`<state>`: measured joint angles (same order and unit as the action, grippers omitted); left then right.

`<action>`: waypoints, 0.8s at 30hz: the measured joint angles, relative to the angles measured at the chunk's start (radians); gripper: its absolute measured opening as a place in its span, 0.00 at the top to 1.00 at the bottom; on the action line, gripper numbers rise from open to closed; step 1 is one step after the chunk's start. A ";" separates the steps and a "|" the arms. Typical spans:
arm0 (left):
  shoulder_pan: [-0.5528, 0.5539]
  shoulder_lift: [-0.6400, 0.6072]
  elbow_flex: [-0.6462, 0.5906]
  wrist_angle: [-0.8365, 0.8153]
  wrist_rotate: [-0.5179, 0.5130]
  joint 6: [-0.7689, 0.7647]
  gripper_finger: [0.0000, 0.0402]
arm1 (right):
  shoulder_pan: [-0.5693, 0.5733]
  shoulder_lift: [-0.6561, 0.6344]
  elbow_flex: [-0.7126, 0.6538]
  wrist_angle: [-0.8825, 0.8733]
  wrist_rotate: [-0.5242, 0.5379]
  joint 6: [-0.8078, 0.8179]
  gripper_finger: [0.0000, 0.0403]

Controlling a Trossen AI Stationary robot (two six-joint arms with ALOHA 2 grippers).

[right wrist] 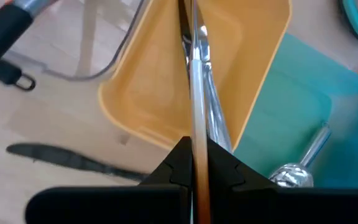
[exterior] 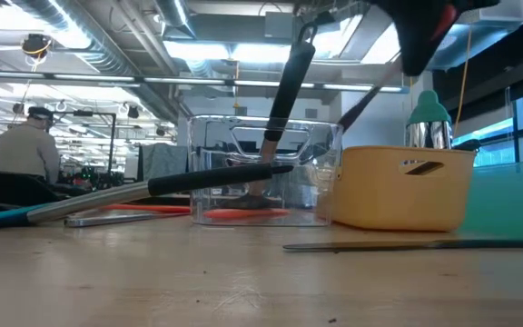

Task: Pick & Place Kitchen Items
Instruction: Put the orange table knife into the yellow bin

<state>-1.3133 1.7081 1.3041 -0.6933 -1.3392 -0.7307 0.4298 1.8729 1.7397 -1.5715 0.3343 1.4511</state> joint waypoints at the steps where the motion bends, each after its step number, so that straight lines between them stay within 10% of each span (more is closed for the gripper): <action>1: -0.001 0.000 0.000 0.000 0.001 0.000 0.82 | -0.012 0.000 0.000 0.001 -0.003 -0.009 0.96; 24: -0.014 0.001 0.000 0.000 0.003 0.000 0.82 | -0.122 0.001 -0.311 0.275 -0.077 -0.101 0.96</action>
<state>-1.3270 1.7088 1.3041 -0.6933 -1.3357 -0.7307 0.3081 1.8738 1.4287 -1.2965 0.2577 1.3501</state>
